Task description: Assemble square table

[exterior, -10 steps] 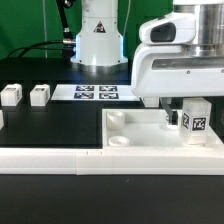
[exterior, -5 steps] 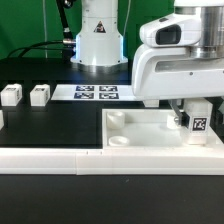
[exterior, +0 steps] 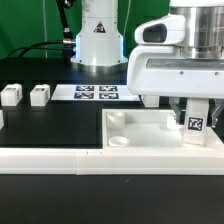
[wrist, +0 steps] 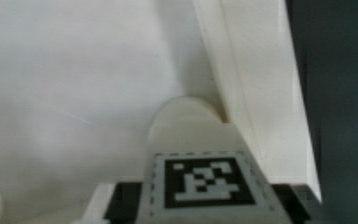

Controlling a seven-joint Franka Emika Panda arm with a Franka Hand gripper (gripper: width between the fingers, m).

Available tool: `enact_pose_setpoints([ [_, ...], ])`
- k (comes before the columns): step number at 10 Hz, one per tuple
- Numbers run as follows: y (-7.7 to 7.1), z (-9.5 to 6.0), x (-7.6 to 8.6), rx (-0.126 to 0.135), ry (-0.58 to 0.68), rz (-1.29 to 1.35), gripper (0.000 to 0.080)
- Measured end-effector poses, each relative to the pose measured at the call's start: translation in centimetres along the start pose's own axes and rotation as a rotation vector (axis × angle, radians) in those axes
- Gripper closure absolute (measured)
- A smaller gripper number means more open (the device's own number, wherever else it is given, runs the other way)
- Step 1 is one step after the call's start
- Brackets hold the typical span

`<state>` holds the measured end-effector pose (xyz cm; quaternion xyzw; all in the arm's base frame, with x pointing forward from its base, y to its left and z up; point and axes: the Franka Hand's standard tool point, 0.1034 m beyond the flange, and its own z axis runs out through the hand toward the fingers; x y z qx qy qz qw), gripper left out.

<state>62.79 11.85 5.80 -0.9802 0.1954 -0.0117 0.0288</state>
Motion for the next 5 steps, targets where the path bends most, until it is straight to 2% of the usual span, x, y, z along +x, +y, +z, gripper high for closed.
enact_pose_setpoints([
  [1, 0.0, 0.0, 0.0, 0.001, 0.0, 0.06, 0.0529],
  [3, -0.04, 0.06, 0.18, -0.011, -0.007, 0.399, 0.0529],
  [5, -0.2, 0.0, 0.3, -0.054, -0.051, 0.779, 0.0529],
])
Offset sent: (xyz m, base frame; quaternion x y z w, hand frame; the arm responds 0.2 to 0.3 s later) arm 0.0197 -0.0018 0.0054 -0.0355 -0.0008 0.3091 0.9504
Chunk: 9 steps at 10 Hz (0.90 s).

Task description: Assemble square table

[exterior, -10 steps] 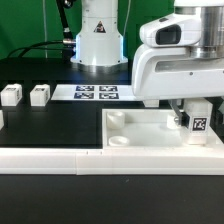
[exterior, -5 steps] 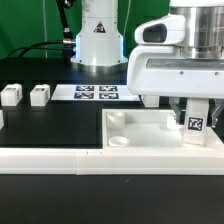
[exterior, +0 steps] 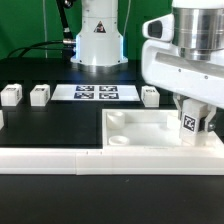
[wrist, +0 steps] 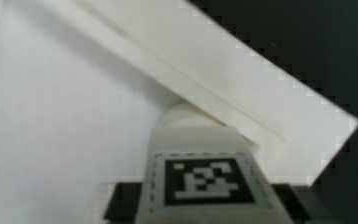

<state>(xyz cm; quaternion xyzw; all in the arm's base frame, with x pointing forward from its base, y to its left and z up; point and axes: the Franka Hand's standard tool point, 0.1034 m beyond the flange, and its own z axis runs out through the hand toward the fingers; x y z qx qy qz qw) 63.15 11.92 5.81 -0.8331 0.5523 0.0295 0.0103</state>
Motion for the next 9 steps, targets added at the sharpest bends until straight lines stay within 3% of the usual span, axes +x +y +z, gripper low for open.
enact_pose_setpoints([
  [1, -0.2, 0.1, 0.2, -0.013, -0.05, 0.251, 0.0529],
  [2, -0.1, 0.2, 0.4, -0.008, -0.086, 0.394, 0.0529],
  [6, -0.1, 0.3, 0.2, -0.008, -0.07, 0.482, 0.0529],
  [8, 0.0, -0.1, -0.9, 0.025, -0.053, 0.276, 0.0232],
  [9, -0.1, -0.8, -1.3, 0.043, -0.031, 0.087, 0.0232],
])
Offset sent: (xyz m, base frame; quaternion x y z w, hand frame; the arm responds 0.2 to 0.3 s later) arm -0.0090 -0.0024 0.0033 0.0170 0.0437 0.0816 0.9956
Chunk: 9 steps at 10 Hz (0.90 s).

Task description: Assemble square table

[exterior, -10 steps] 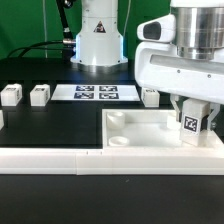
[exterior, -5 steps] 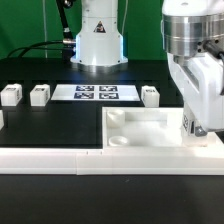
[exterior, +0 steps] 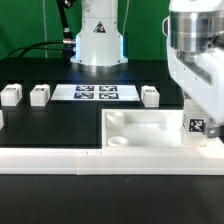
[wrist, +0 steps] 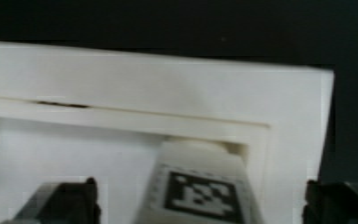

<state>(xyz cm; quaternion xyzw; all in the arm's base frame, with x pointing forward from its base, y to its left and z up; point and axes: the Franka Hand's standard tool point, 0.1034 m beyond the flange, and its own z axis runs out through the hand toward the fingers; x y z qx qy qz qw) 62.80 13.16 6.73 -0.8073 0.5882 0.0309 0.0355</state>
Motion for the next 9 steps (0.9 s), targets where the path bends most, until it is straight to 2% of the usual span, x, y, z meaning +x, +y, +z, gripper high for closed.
enact_pose_setpoints([
  [1, 0.3, -0.1, -0.2, 0.019, 0.01, -0.132, 0.0167],
  [2, 0.4, 0.1, 0.0, 0.013, 0.01, -0.173, 0.0153],
  [4, 0.4, 0.2, 0.0, 0.012, 0.012, -0.319, 0.0151],
  [6, -0.1, -0.3, 1.0, 0.017, 0.056, -0.649, 0.0151],
  [9, -0.4, 0.0, 1.1, 0.016, 0.101, -1.111, 0.0151],
])
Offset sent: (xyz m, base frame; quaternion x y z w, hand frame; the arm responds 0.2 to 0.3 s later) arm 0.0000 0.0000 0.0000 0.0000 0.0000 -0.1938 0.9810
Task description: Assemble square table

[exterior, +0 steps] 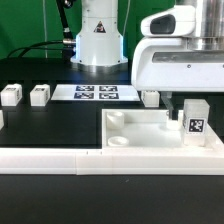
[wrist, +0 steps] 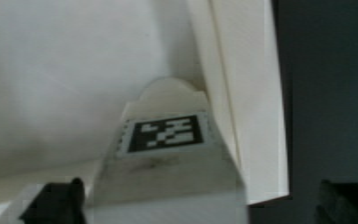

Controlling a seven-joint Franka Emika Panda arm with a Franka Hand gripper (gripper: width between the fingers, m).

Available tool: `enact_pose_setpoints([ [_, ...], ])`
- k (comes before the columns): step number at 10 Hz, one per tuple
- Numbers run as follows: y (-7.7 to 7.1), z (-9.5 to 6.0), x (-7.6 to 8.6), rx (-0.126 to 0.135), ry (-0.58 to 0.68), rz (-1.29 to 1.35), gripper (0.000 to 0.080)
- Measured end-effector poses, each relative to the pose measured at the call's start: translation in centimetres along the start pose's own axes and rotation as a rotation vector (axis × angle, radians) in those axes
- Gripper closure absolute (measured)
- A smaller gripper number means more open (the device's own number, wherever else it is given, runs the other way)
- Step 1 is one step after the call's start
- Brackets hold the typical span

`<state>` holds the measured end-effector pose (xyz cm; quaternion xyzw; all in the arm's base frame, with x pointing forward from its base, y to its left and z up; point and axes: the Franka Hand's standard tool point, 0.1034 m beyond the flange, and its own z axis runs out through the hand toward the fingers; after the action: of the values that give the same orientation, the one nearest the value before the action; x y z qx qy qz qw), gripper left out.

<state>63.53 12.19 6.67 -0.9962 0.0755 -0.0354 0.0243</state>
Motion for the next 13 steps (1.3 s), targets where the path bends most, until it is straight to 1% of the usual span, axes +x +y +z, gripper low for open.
enact_pose_setpoints([
  [1, 0.34, 0.28, -0.03, -0.002, 0.007, -0.057, 0.0151],
  [2, 0.3, 0.28, -0.06, -0.001, 0.006, -0.043, 0.0151],
  [3, 0.3, 0.3, -0.07, -0.001, 0.006, -0.025, 0.0265],
  [4, 0.31, 0.31, -0.07, -0.001, 0.006, -0.023, 0.04],
  [5, 0.34, 0.32, -0.07, -0.001, 0.005, 0.035, 0.04],
  [6, 0.43, 0.34, -0.06, -0.002, 0.005, 0.128, 0.0509],
  [8, 0.52, 0.35, -0.04, -0.002, 0.006, 0.23, 0.0509],
  [10, 0.59, 0.38, -0.05, -0.005, 0.006, 0.442, 0.0509],
  [13, 0.69, 0.31, -0.05, -0.068, 0.0, 0.919, 0.0509],
])
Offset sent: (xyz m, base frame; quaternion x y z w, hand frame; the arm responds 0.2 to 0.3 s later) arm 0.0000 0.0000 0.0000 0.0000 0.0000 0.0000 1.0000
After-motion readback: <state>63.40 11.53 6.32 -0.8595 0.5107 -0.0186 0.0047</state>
